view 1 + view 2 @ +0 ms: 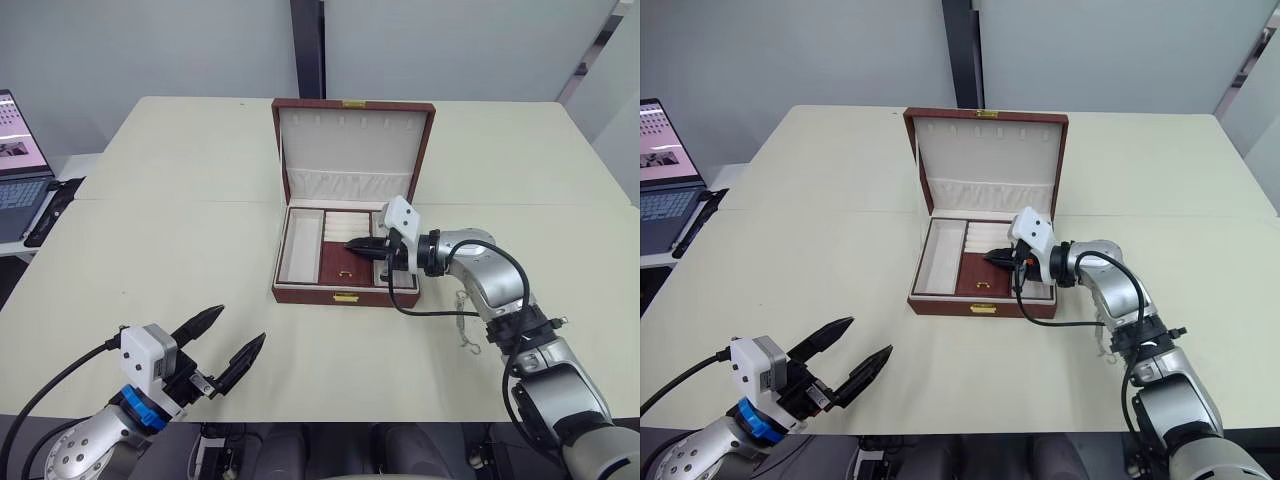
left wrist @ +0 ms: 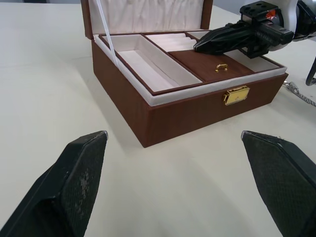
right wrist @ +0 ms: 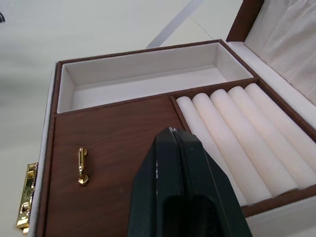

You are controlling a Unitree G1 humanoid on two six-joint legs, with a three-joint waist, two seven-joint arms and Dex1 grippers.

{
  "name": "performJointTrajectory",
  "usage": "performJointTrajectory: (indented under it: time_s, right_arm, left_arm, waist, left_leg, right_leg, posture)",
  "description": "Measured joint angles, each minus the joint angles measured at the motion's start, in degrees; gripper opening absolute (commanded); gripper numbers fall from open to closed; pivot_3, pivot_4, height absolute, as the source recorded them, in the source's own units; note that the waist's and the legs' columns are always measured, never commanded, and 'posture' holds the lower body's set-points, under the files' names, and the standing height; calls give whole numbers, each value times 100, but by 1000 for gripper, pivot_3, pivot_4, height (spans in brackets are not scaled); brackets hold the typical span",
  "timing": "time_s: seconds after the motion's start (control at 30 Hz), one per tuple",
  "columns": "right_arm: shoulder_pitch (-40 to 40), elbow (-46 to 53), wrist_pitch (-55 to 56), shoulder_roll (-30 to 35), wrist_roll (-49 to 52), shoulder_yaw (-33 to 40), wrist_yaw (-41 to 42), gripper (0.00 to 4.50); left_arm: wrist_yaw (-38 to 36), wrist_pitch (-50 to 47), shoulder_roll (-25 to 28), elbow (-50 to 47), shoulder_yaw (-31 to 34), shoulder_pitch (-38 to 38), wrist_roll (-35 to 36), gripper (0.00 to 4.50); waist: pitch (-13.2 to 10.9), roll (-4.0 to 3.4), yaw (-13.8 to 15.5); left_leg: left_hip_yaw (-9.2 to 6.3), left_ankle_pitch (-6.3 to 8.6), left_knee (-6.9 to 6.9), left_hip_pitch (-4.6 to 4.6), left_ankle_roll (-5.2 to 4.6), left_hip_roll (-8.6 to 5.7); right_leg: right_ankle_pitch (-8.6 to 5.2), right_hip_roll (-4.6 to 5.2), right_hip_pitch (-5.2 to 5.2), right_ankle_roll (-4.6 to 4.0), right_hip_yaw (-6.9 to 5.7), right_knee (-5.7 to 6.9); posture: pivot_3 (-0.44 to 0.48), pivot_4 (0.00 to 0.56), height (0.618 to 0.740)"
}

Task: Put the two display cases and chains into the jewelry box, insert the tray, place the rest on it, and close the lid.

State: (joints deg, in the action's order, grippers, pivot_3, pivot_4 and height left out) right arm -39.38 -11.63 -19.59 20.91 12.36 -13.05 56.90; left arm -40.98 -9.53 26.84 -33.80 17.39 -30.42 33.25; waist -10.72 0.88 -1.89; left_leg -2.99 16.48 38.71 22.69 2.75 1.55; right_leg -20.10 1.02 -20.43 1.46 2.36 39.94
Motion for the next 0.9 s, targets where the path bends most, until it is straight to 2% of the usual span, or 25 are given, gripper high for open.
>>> performJointTrajectory:
  time_s: [0.03,0.13,0.3,0.43,0.57,0.77,0.9]
  right_arm:
    - [0,22,-35,-15,133,90,54,30]
    - [-6,284,-298,103,519,409,112,552]
    - [78,784,-668,734,964,1045,205,1934]
    - [695,1112,-776,1528,1191,1582,347,3097]
    - [1271,1207,-857,2013,1318,1957,454,4463]
    - [2225,1106,-718,2754,1356,2650,601,4463]
    - [2839,591,-440,3111,1313,3202,659,4463]
  left_arm:
    - [-50,-1,16,65,-1,42,9,4500]
    - [-258,-77,223,356,4,315,128,4500]
    - [-577,-415,760,1007,295,1055,483,4500]
    - [-847,-651,1313,1518,476,1671,530,4500]
    - [-972,-903,1712,1943,725,2126,537,4500]
    - [-966,-1635,2489,2098,986,2808,621,4500]
    - [-1121,-1851,2917,2750,1056,3249,508,4500]
  waist:
    - [0,0,0]
    - [-1,-2,8]
    - [-1,-1,25]
    - [-1,-1,39]
    - [-2,-2,-15]
    - [-4,-4,-2]
    - [-5,-5,4]
  left_leg:
    - [-1,0,0,0,0,0]
    - [-2,0,0,2,0,-1]
    - [-5,0,2,4,0,-5]
    - [-8,0,0,8,-1,-4]
    - [3,0,0,4,-1,1]
    - [6,0,0,4,-1,-1]
    - [8,0,-1,3,-1,-2]
  right_leg:
    - [0,0,-1,0,-1,0]
    - [0,1,0,0,-2,1]
    - [0,3,1,0,-6,-2]
    - [0,3,-2,0,-10,-3]
    - [0,1,-4,0,-1,2]
    - [0,0,-5,0,2,2]
    - [0,0,-4,0,0,2]
  posture:
    - [0,150,740]
    - [0,150,740]
    - [0,150,740]
    - [0,150,740]
    - [0,150,740]
    - [0,150,740]
    - [0,150,740]
